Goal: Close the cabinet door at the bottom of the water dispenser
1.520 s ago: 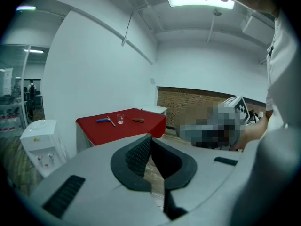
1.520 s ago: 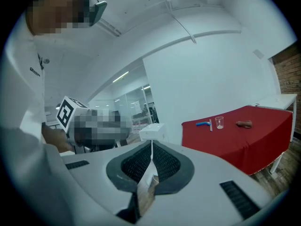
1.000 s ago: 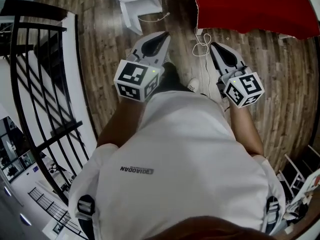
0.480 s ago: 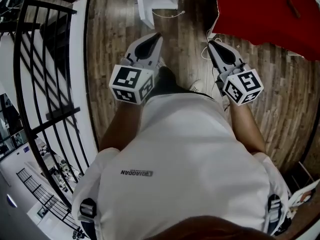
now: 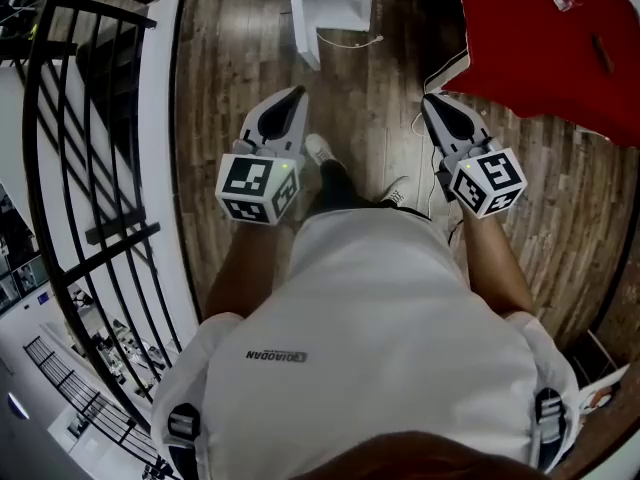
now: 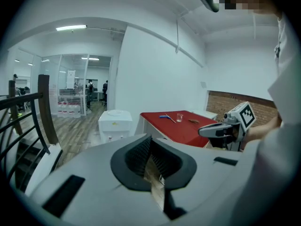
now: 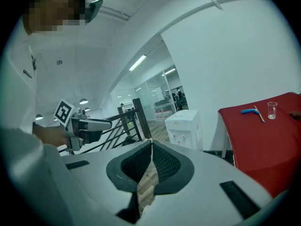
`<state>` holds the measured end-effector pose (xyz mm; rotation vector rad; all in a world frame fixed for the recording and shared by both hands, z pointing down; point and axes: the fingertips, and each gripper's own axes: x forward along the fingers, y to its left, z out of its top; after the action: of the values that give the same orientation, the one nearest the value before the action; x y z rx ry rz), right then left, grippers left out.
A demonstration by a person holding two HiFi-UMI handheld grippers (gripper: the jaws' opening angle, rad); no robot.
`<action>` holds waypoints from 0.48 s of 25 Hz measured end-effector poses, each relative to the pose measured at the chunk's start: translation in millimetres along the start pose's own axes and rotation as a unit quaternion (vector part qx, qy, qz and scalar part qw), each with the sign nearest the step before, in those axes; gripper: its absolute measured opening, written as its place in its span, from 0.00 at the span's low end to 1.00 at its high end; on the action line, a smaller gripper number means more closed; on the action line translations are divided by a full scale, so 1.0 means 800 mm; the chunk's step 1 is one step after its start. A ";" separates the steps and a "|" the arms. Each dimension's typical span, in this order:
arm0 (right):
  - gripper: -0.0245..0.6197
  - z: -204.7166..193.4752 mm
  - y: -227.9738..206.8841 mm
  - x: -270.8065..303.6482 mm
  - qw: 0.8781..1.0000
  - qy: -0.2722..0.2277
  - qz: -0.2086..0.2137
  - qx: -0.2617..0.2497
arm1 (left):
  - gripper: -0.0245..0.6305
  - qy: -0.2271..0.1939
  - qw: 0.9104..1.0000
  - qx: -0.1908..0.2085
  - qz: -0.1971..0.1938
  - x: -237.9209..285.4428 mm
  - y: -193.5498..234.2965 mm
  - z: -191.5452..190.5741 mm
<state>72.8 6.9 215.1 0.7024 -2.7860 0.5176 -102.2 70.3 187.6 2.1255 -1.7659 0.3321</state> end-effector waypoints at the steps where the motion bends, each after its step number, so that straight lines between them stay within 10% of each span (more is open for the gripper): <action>1: 0.07 -0.002 -0.002 0.013 1.000 0.006 -0.003 0.001 | 0.03 0.004 1.000 -0.002 0.004 0.002 0.017 -0.006; 12: 0.07 -0.029 0.024 0.169 0.998 0.064 0.009 -0.007 | 0.03 0.029 0.998 -0.044 0.026 0.021 0.194 -0.056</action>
<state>-50.5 -24.3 270.9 0.6185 -2.6770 0.5255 -249.1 49.4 254.2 1.9927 -1.7728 0.3197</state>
